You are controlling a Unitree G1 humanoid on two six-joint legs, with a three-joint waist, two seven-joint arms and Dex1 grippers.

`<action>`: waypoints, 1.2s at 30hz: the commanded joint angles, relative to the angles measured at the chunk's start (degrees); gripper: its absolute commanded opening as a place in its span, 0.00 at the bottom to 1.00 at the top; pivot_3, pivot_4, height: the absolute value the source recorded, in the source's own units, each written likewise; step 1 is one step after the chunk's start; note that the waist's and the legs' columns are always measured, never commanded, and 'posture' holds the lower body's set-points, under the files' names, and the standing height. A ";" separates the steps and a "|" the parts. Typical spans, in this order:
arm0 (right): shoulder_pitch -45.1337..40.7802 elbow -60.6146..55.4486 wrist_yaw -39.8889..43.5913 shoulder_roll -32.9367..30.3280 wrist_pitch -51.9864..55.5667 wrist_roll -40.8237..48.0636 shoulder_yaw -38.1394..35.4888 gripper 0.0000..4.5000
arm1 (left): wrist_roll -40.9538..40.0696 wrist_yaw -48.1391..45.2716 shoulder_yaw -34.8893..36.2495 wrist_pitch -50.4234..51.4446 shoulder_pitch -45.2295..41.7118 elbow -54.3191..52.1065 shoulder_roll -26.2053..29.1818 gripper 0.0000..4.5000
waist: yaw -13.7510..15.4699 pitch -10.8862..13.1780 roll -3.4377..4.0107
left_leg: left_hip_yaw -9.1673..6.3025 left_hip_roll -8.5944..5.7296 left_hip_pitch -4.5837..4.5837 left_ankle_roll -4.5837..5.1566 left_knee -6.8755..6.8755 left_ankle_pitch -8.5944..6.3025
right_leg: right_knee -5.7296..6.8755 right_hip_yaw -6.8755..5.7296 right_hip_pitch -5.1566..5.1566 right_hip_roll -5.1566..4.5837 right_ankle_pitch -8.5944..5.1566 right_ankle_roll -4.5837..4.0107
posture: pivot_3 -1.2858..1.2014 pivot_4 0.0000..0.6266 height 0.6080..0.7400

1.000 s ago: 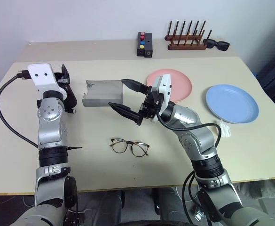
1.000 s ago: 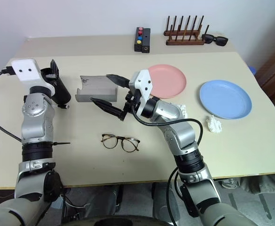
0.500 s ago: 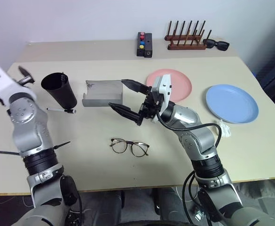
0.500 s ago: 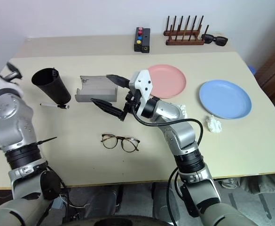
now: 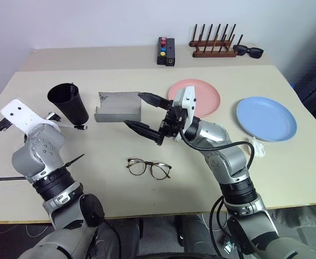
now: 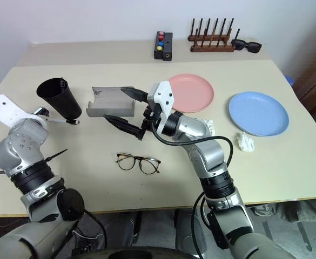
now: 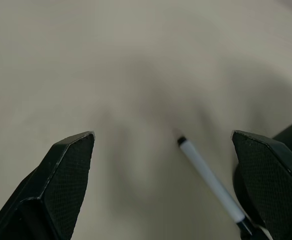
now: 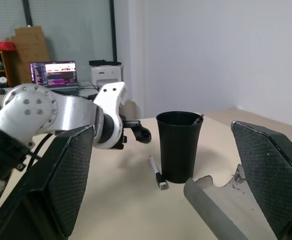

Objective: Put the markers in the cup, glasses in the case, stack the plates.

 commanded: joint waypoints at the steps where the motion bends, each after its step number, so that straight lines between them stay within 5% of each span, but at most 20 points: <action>1: -0.63 -1.48 0.34 0.53 -0.81 0.69 -0.01 1.00 | 0.49 1.35 1.54 -0.02 -2.96 3.56 0.94 1.00 | 0.05 0.00 0.00 | 0.00 0.00 0.00 0.00 0.00 0.00 | 0.00 0.00 0.00 0.00 0.00 0.00 | 0.52 0.24 0.99; 23: 0.13 -2.70 -0.11 0.37 -0.22 0.73 0.05 1.00 | 2.09 5.54 2.23 -2.69 -12.03 26.68 6.97 1.00 | 0.07 0.00 0.00 | 0.01 0.00 -0.01 -0.06 -0.05 0.03 | -0.01 0.00 -0.04 -0.01 0.01 0.01 | 0.52 0.24 0.99; 26: 0.14 -2.67 -0.12 0.35 -0.22 0.75 0.04 1.00 | 2.78 7.35 2.35 -1.54 -12.08 27.01 7.09 0.81 | -0.01 0.00 0.00 | 0.01 0.00 -0.01 -0.07 -0.07 0.03 | -0.01 0.00 -0.05 -0.01 0.00 0.01 | 0.52 0.24 0.99; 33: 0.14 -2.72 -0.12 0.47 -0.22 0.82 0.09 1.00 | 3.13 10.72 3.92 0.22 -11.82 25.02 6.68 0.03 | -0.06 0.00 0.00 | 0.01 0.00 0.00 -0.09 -0.11 0.04 | 0.01 0.01 -0.09 -0.01 0.01 0.01 | 0.52 0.24 0.99; 36: 0.12 -2.71 -0.13 0.52 -0.22 0.84 0.12 1.00 | 3.31 11.84 4.83 0.61 -11.48 23.83 6.58 0.00 | -0.04 0.00 0.00 | 0.01 0.00 0.00 -0.13 -0.14 0.07 | 0.01 0.01 -0.10 -0.01 0.01 0.00 | 0.52 0.24 0.99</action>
